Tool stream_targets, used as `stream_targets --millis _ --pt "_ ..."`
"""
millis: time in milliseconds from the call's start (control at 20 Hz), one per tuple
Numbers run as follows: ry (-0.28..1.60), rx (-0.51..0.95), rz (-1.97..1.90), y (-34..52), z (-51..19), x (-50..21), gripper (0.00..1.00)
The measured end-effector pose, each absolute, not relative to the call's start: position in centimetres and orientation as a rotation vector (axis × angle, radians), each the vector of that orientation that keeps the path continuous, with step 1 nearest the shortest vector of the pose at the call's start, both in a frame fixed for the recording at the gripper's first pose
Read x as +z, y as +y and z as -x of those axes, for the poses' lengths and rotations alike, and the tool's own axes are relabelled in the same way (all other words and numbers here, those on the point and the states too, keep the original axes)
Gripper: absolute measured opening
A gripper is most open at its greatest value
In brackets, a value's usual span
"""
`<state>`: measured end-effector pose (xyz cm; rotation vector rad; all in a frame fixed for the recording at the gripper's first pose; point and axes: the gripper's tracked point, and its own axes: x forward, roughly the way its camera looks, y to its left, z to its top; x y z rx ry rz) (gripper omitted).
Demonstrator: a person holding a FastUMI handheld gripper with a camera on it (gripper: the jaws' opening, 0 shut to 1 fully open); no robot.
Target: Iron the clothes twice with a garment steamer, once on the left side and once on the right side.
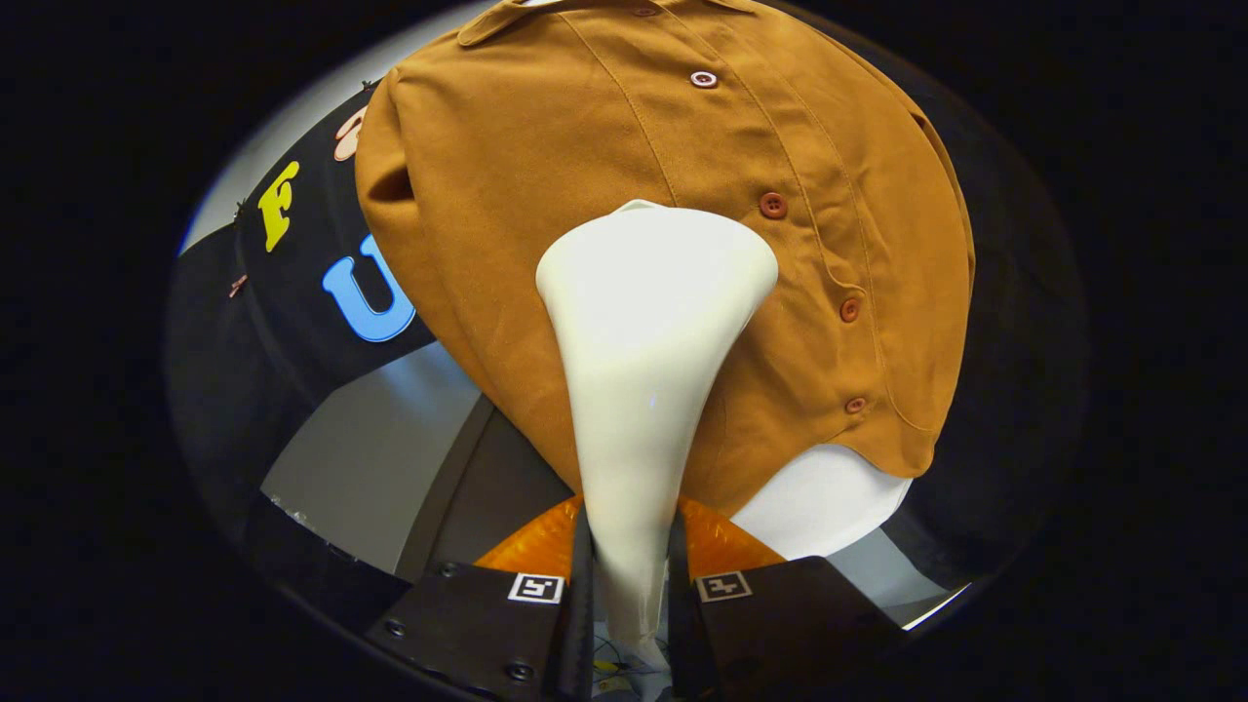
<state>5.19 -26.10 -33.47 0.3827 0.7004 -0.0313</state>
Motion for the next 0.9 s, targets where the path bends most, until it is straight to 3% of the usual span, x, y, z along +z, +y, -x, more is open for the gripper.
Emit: stream_targets --millis 250,900 --pt "0.673 -0.072 -0.381 -27.2 -3.8 -31.3 0.34" --pt "0.306 -0.212 -0.27 -36.3 -6.5 -15.8 0.34"
